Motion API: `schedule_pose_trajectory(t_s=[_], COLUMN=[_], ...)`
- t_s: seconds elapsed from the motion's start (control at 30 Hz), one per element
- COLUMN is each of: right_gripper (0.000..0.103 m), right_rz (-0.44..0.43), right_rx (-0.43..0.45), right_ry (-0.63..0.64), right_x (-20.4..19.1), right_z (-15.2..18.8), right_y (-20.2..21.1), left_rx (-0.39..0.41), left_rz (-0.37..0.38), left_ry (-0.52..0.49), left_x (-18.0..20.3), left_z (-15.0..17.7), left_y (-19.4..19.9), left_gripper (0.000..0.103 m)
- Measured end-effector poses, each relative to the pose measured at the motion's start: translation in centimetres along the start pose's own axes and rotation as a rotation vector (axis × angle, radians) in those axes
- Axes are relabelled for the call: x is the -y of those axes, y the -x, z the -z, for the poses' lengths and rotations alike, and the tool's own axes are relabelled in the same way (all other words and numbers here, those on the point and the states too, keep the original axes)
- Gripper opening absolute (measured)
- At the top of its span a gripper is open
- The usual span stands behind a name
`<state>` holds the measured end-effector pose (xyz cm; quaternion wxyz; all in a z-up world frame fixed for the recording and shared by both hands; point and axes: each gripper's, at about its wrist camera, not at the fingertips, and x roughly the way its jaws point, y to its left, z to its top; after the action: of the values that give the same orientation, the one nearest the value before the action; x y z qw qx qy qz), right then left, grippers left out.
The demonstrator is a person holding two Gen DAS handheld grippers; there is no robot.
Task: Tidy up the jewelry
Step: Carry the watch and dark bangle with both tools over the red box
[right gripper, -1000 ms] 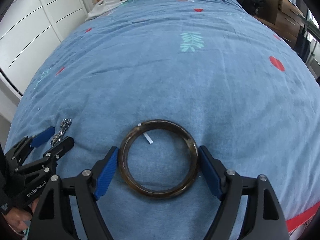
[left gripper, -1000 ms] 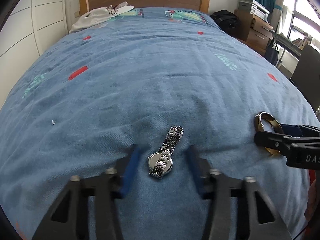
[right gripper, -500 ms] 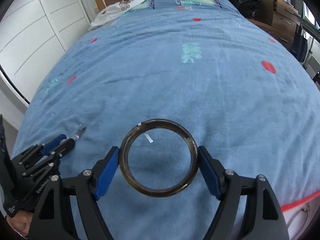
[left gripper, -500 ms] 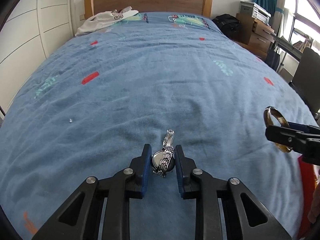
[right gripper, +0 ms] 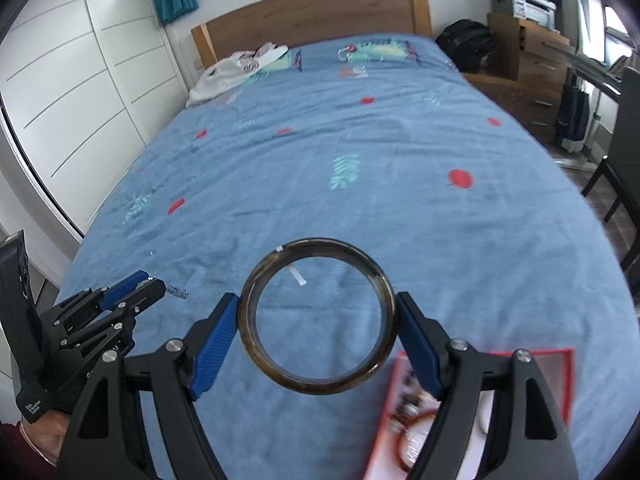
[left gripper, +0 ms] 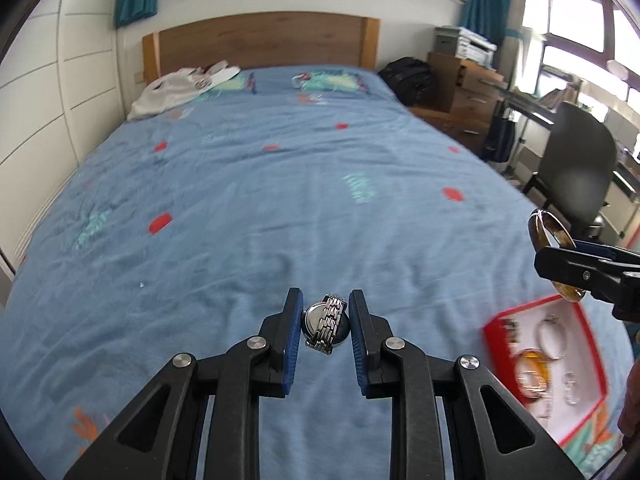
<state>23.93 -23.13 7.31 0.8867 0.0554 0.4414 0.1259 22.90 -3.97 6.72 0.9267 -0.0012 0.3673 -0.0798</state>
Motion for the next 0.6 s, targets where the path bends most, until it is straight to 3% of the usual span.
schedule_pose_trajectory(t_s=[0.23, 0.6], right_gripper=[0.076, 0.076], right_rz=[0.04, 0.085], right_rx=[0.027, 0.034], right_ry=[-0.012, -0.047], right_x=[4.3, 11.4], right_z=[1.4, 4.7], right_y=[6.2, 11.6], left_rx=[0.014, -0.008], left_rz=[0.08, 0.175], left_ry=[-0.034, -0.068], left_x=[5.8, 14.1], left_z=[-0.4, 0.8], left_y=[3.4, 4.2], left_gripper=[0.023, 0.023])
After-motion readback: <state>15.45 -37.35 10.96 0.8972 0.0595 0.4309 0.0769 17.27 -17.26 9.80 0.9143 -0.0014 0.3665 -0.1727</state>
